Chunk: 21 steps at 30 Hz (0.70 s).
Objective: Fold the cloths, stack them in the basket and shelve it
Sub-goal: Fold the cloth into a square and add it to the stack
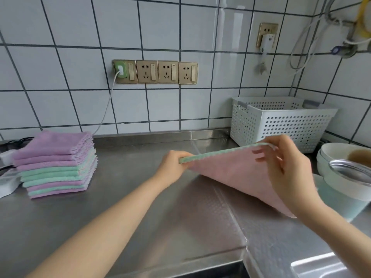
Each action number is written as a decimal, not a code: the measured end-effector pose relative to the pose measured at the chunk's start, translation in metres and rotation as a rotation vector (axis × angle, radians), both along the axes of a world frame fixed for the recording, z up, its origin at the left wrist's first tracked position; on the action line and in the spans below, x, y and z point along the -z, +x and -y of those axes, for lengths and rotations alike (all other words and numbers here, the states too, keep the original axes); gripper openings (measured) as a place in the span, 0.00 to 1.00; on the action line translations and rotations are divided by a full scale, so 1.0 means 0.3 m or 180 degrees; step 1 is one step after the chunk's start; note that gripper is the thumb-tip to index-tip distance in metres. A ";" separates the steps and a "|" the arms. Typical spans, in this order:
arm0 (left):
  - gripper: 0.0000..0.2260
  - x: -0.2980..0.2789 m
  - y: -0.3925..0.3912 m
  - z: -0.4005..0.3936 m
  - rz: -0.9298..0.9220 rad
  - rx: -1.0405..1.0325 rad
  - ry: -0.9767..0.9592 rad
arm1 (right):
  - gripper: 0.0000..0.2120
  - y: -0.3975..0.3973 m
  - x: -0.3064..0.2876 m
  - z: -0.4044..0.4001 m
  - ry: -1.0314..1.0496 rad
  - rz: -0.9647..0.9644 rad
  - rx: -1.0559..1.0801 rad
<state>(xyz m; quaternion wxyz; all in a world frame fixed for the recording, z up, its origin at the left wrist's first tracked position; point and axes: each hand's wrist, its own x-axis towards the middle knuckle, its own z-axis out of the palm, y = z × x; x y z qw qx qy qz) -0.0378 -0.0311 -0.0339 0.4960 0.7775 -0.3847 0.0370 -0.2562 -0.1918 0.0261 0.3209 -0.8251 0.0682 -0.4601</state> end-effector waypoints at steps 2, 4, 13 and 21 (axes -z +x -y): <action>0.12 -0.095 -0.042 -0.114 -0.0008 -0.0030 -0.0444 | 0.03 -0.004 -0.043 -0.036 0.0308 0.0278 -0.0104; 0.13 -0.196 -0.095 -0.232 -0.0058 -0.0079 -0.0690 | 0.05 -0.003 -0.071 -0.079 0.0508 0.0457 -0.0197; 0.05 -0.464 -0.258 -0.643 -0.0452 -0.0148 -0.1965 | 0.08 0.053 -0.219 -0.278 0.1536 0.1121 -0.0626; 0.06 -0.223 -0.110 -0.787 -0.0761 -0.1234 -0.0835 | 0.12 0.257 -0.013 -0.298 0.1664 -0.0315 -0.0614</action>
